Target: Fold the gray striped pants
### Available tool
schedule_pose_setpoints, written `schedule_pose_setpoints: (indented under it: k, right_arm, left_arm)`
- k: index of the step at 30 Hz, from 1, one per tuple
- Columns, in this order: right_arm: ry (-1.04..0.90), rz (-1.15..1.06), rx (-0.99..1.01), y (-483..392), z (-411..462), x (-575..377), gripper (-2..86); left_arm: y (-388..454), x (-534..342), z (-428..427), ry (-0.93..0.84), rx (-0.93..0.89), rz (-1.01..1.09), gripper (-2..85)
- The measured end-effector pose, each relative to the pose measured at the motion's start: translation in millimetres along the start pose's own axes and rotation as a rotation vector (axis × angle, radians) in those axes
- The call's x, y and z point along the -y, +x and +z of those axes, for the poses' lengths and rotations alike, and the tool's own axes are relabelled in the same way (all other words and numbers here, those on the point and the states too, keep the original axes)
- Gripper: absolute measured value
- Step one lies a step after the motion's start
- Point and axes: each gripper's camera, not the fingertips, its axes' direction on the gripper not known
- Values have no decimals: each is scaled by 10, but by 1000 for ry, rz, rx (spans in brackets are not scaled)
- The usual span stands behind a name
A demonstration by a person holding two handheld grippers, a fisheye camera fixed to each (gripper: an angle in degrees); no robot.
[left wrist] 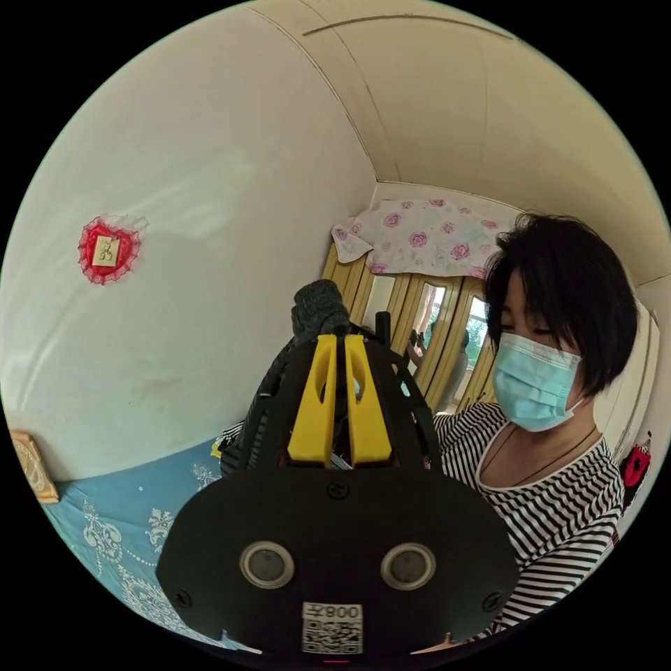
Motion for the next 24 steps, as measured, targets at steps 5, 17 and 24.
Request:
schedule_pose_setpoints:
  k: [5, 17, 24]
  right_arm:
    - [61, -54, -33, -169, 0, 363, 19]
    - [127, -97, 43, -306, 779, 837, 18]
    - [23, -131, 150, -585, 2207, 1028, 19]
  left_arm:
    - [448, 225, -186, -21, -21, 78, 19]
    - [934, 54, -1016, 14, -2, 93, 20]
    - [760, -751, -2252, 85, 155, -15, 20]
